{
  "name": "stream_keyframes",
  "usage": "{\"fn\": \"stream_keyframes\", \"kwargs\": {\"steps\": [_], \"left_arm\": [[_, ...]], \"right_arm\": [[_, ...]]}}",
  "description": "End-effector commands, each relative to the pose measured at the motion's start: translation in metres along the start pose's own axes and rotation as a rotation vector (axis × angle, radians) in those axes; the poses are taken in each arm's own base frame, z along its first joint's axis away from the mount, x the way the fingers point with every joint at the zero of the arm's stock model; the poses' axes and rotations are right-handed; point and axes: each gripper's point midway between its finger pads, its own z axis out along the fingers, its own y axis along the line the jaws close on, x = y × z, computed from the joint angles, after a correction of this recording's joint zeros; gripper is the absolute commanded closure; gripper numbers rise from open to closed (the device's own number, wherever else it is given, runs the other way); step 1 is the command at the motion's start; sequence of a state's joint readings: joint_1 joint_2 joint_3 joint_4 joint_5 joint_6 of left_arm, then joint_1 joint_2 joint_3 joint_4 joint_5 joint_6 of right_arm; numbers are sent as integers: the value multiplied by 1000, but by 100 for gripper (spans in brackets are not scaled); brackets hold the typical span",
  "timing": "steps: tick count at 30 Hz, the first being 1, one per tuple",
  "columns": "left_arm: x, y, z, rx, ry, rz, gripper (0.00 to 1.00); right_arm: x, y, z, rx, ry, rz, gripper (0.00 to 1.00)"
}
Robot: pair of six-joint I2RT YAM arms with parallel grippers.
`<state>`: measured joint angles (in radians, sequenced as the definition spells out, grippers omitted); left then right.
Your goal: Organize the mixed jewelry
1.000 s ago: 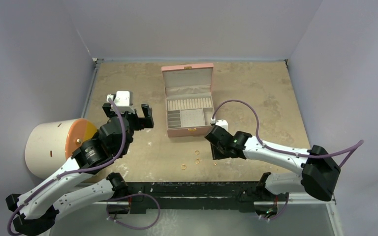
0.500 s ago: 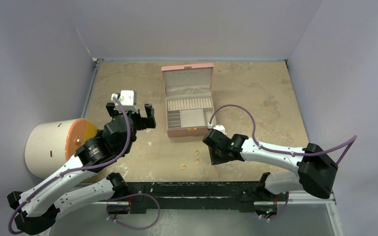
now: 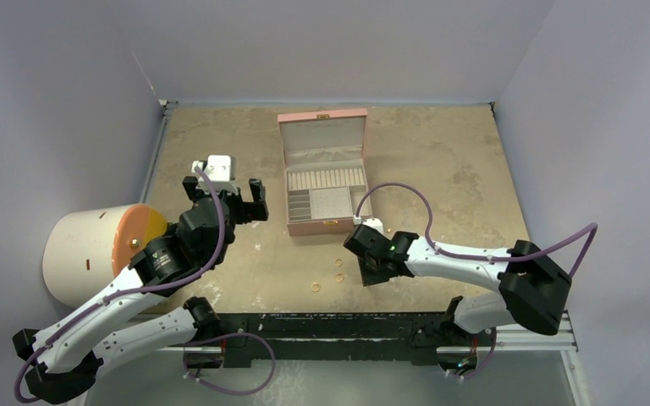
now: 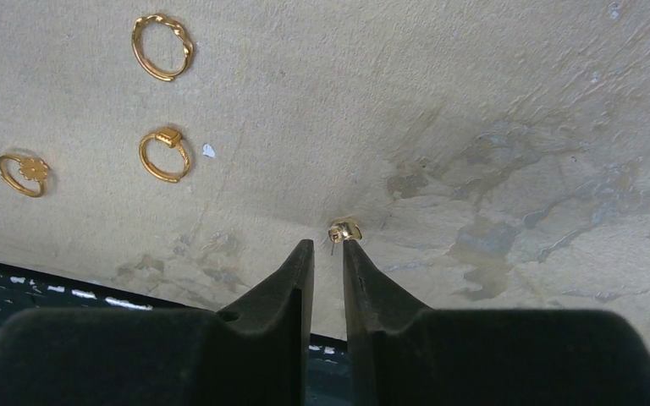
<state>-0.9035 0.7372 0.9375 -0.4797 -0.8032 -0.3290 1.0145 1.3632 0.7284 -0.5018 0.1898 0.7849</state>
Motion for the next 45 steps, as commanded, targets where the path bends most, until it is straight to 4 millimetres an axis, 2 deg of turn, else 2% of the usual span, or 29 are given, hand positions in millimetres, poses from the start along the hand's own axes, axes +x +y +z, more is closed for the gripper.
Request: {"fn": "stream_keyframes", "kwargs": {"steps": [1, 12, 17, 20, 25, 28, 32, 39, 45], "left_arm": [[-16, 0, -2, 10, -40, -33, 1], [-16, 0, -3, 8, -41, -34, 1], [-16, 0, -3, 9, -40, -32, 1], [-16, 0, -2, 8, -40, -32, 1], [-15, 0, -3, 5, -40, -36, 1], [-16, 0, -3, 5, -44, -49, 1], [-15, -3, -2, 17, -40, -63, 1], [-9, -37, -10, 202, 2, -167, 2], [25, -78, -20, 398, 128, -276, 5]], "right_arm": [[-1, 3, 0, -4, -11, 13, 79], [6, 1, 6, 14, 9, 15, 85], [6, -1, 6, 25, 6, 19, 92], [7, -3, 6, 35, 5, 20, 100], [-2, 1, -2, 10, -37, 26, 100], [-16, 10, -15, -50, -103, 6, 100], [-44, 31, -44, -209, -257, -51, 100], [-84, 78, -111, -532, -552, -297, 100], [-95, 100, -158, -689, -748, -524, 100]]}}
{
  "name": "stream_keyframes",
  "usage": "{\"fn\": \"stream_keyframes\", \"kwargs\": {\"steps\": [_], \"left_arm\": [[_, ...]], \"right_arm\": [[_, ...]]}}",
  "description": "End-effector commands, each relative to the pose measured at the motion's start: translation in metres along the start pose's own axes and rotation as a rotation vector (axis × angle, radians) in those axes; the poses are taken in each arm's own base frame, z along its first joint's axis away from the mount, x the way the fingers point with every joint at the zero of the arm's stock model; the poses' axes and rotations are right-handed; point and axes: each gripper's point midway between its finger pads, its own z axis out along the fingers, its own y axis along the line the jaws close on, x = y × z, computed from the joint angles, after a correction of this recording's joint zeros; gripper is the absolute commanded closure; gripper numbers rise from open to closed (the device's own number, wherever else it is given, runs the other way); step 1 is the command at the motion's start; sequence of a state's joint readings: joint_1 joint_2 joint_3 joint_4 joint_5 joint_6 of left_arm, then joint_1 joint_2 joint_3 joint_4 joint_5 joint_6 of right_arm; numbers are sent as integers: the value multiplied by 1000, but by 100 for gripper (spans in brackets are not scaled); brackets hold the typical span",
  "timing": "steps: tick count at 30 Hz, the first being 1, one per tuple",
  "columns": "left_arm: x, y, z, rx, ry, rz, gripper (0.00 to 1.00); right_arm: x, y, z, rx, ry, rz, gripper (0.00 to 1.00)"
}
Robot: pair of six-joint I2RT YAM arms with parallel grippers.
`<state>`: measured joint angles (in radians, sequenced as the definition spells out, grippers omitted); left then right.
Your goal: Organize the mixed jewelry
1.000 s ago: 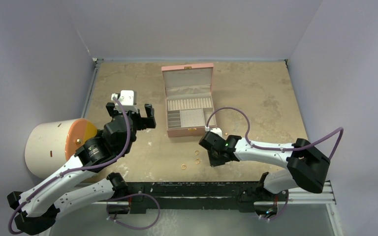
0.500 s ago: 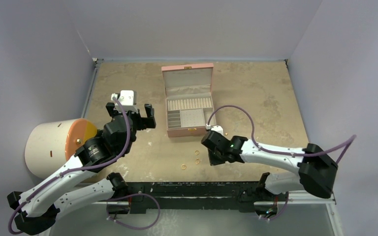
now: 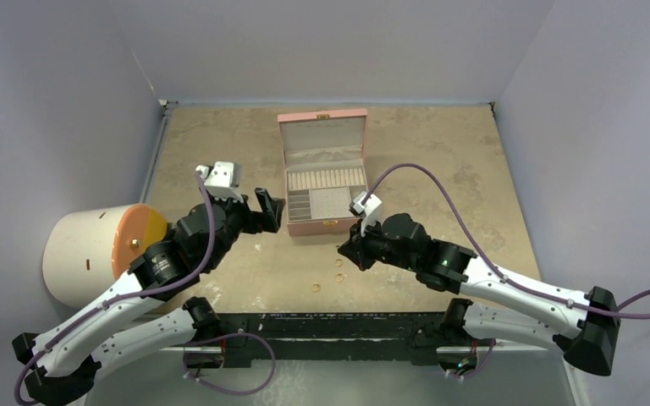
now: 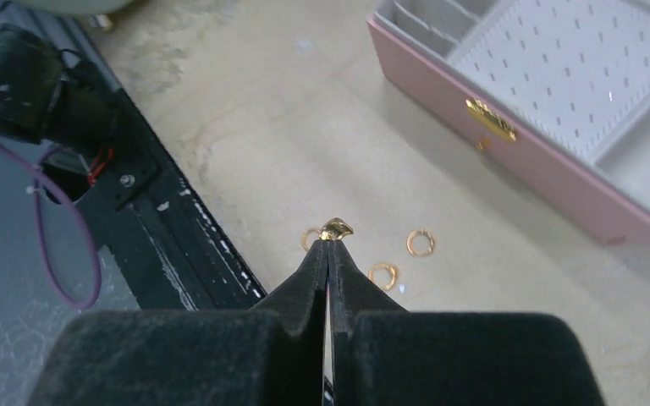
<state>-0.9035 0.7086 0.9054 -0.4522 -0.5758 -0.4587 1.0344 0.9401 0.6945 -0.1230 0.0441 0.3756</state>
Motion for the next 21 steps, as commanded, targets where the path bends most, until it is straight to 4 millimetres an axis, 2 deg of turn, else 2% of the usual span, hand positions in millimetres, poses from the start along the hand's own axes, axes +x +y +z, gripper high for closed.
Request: {"fn": "stream_keyframes", "kwargs": {"steps": [1, 6, 9, 16, 21], "left_arm": [[24, -43, -3, 218, 87, -156, 6], [41, -91, -20, 480, 178, -299, 8], [36, -110, -35, 609, 187, -382, 9], [15, -132, -67, 823, 147, -501, 10], [10, -143, -86, 953, 144, -510, 11]], "right_arm": [[-42, 36, -12, -207, -186, -241, 100], [-66, 64, -32, -352, -311, -379, 100], [-71, 76, -42, -422, -343, -417, 100], [-89, 97, -69, -519, -427, -463, 100], [-106, 113, -87, -592, -495, -425, 100]]}}
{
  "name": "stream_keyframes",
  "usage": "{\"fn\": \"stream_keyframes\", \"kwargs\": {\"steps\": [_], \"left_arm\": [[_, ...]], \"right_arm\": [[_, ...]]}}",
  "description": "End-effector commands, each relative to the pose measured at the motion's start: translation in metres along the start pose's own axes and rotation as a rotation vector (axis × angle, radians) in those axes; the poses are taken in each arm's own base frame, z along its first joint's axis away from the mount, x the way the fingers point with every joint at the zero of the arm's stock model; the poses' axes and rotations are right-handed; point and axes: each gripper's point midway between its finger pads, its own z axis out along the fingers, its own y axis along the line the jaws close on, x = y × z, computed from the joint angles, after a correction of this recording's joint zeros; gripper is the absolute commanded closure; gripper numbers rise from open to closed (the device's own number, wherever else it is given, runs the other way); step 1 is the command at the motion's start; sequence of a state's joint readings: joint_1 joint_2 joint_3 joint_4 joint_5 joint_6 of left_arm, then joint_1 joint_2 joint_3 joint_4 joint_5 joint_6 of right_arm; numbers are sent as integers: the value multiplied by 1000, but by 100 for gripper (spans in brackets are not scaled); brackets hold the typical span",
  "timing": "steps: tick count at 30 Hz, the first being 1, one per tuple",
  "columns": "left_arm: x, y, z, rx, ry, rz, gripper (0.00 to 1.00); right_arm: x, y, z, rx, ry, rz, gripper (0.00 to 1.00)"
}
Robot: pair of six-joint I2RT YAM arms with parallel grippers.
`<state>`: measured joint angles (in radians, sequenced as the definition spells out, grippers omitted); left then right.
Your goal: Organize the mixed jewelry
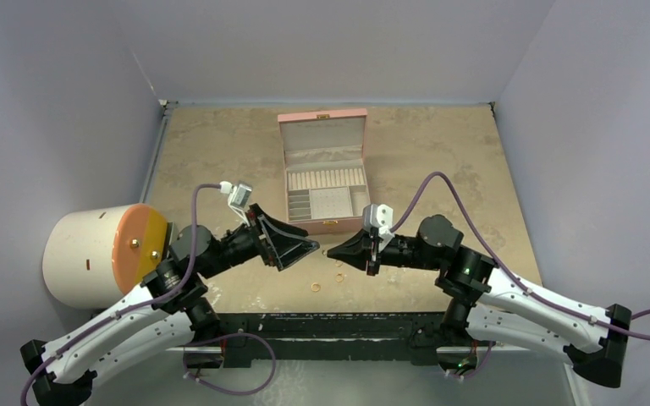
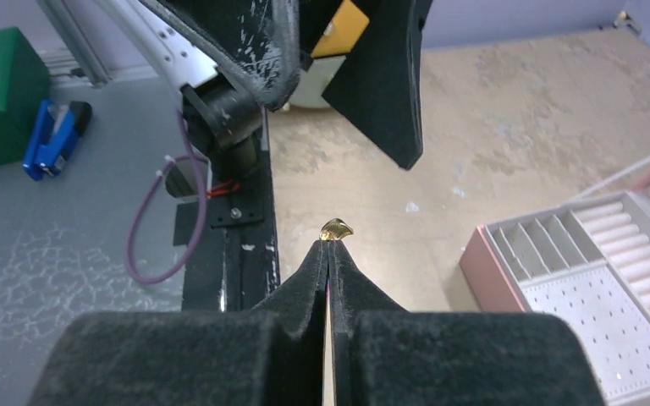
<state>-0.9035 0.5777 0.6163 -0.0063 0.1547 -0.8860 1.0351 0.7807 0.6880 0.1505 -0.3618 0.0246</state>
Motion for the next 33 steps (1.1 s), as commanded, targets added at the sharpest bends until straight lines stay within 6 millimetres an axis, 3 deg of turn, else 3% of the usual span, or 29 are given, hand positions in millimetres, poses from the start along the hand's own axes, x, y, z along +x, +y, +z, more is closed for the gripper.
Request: {"fn": "stream_keyframes", "kwargs": {"steps": [1, 8, 14, 33], "left_arm": [[-7, -45, -7, 215, -7, -12, 11], [-1, -56, -11, 290, 27, 4, 17], [1, -59, -13, 313, 35, 13, 21], [-4, -74, -17, 393, 9, -6, 43]], "right_arm": [[-62, 21, -4, -101, -183, -37, 100], [-88, 37, -5, -184, -268, 0, 100], [-104, 39, -2, -198, -305, 21, 100], [-96, 43, 1, -231, -293, 52, 100]]}}
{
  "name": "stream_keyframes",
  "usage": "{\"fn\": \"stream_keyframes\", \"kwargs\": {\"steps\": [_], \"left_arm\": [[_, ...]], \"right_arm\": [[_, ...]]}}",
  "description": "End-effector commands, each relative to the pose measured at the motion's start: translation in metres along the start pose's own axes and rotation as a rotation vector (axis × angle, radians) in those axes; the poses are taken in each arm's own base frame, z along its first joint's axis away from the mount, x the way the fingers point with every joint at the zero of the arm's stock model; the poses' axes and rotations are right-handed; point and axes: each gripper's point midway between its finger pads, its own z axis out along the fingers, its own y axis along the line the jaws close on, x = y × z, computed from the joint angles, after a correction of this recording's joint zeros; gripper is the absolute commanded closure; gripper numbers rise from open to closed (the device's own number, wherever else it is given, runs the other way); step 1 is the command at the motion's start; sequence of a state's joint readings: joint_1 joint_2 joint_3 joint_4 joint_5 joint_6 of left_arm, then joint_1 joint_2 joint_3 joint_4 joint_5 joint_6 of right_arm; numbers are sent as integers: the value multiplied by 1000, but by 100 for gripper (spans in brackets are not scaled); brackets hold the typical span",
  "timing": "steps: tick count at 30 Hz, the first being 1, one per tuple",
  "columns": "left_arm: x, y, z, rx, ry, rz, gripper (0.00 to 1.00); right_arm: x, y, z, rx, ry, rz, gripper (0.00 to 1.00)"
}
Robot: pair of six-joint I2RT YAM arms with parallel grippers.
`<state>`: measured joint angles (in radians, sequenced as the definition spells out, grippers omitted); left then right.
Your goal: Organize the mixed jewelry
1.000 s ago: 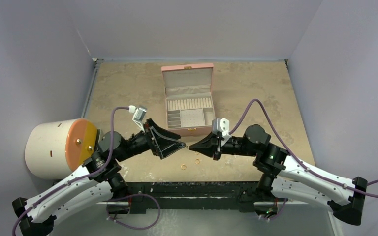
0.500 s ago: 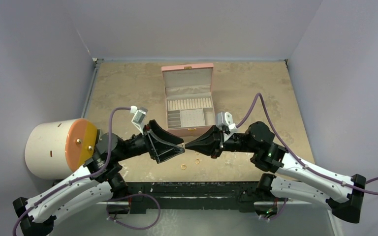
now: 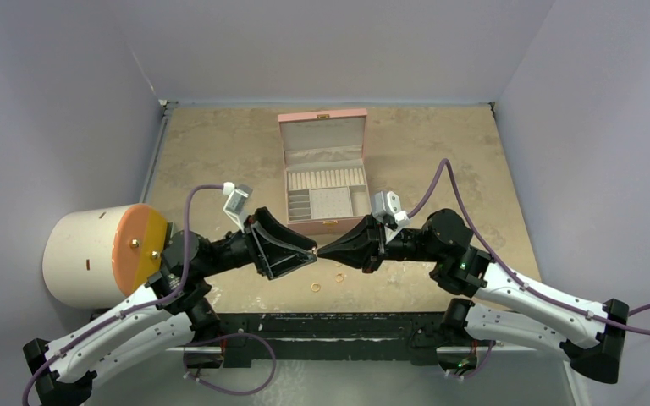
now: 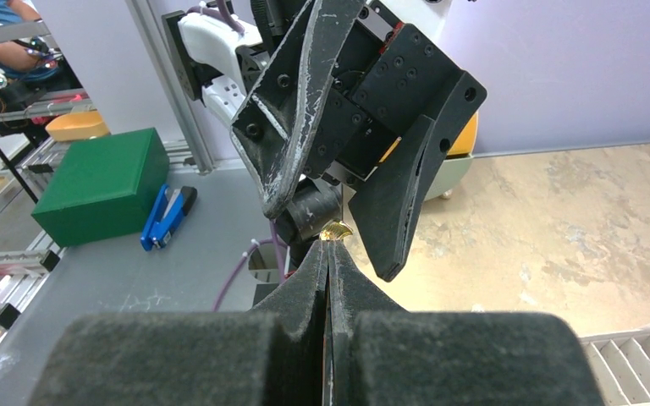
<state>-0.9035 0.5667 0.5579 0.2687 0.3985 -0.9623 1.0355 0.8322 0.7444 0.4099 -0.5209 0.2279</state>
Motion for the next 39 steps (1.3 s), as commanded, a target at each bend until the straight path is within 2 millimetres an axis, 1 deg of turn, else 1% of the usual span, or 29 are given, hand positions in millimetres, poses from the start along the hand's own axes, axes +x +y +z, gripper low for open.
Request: {"fn": "stream_keyframes", "kwargs": {"steps": [1, 4, 11, 21, 26, 31, 39], "left_arm": [[-10, -17, 0, 73, -38, 13, 43], [-11, -18, 0, 80, -41, 10, 47], [-10, -18, 1, 85, -41, 5, 53], [-10, -17, 3, 91, -45, -7, 65], [-11, -17, 3, 90, -49, -7, 68], [-13, -19, 2, 94, -56, -7, 69], [-12, -18, 3, 92, -51, -12, 75]], "right_arm": [[-24, 12, 1, -52, -69, -38, 100], [-22, 12, 1, -49, -69, -35, 100], [-24, 13, -1, -50, -83, -40, 100], [-25, 12, -2, -42, -92, -44, 100], [-24, 11, -3, -38, -91, -48, 100], [-21, 11, -4, -35, -82, -51, 100], [-21, 10, -4, -33, -89, -63, 100]]}}
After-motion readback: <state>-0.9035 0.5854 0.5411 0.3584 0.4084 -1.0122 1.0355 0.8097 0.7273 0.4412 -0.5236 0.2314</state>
